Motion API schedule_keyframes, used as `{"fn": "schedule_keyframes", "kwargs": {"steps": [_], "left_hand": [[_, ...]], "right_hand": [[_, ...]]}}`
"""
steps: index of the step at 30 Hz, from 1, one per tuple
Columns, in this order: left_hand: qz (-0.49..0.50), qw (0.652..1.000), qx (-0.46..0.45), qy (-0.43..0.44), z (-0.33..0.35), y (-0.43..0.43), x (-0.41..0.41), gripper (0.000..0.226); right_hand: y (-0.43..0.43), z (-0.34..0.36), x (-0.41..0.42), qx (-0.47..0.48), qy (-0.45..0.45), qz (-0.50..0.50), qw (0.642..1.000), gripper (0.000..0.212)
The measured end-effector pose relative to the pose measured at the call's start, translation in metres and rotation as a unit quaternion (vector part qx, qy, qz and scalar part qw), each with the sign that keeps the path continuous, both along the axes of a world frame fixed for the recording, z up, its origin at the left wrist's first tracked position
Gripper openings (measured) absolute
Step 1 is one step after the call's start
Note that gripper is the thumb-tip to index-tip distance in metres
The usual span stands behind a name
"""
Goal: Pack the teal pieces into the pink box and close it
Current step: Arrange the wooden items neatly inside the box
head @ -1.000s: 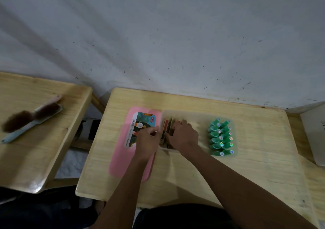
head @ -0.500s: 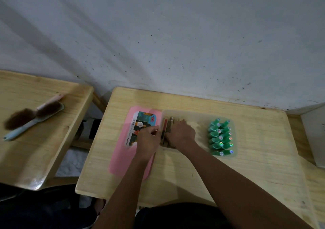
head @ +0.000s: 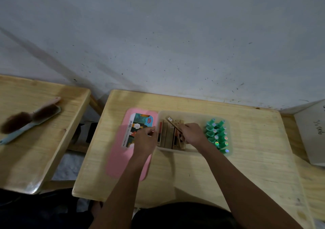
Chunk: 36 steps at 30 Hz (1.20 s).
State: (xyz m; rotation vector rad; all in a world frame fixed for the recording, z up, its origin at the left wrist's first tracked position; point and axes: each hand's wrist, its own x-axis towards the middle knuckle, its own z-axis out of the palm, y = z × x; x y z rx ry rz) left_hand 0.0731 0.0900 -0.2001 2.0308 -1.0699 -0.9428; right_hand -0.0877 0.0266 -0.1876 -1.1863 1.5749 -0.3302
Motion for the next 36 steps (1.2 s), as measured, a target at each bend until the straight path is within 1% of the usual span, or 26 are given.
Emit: {"fn": "schedule_keyframes", "kwargs": {"steps": [2, 6, 11, 14, 18, 20, 23, 27, 31, 34, 36], "left_hand": [[0.002, 1.000, -0.003, 0.000, 0.000, 0.000, 0.000, 0.032], [0.007, 1.000, -0.003, 0.001, -0.001, 0.000, 0.000, 0.032], [0.012, 1.000, -0.006, 0.001, -0.001, 0.001, -0.002, 0.032], [0.012, 1.000, -0.009, -0.009, 0.001, 0.001, -0.004, 0.032], [0.011, 1.000, -0.012, -0.020, 0.001, 0.002, -0.005, 0.033], [0.012, 1.000, -0.009, -0.019, 0.002, 0.002, -0.006, 0.033], [0.019, 1.000, -0.006, -0.016, 0.002, 0.002, -0.007, 0.033], [0.024, 1.000, 0.001, -0.008, 0.001, 0.001, -0.007, 0.033], [0.032, 0.999, 0.001, -0.005, 0.000, 0.002, -0.008, 0.032], [0.037, 0.999, -0.004, -0.009, -0.001, 0.002, -0.009, 0.032], [0.036, 0.999, -0.007, -0.012, 0.000, 0.002, -0.009, 0.032]], "right_hand": [[0.004, 0.000, -0.004, 0.022, -0.036, -0.018, 0.999, 0.038], [0.009, -0.004, -0.009, 0.060, -0.075, -0.042, 0.994, 0.039], [0.010, -0.011, -0.013, 0.078, -0.147, -0.049, 0.985, 0.043], [0.011, -0.006, -0.016, 0.085, -0.192, -0.050, 0.976, 0.036], [0.013, 0.000, -0.016, 0.094, -0.196, -0.044, 0.975, 0.030], [0.014, 0.001, -0.015, 0.091, -0.174, -0.033, 0.980, 0.031], [0.014, 0.002, -0.012, 0.072, -0.100, 0.010, 0.992, 0.036], [0.014, 0.000, -0.005, 0.050, -0.021, 0.051, 0.997, 0.041], [0.010, -0.010, 0.004, 0.031, 0.063, 0.092, 0.993, 0.030], [0.010, -0.015, 0.012, 0.003, 0.123, 0.118, 0.985, 0.031], [0.011, -0.014, 0.016, -0.005, 0.148, 0.135, 0.980, 0.033]]}}
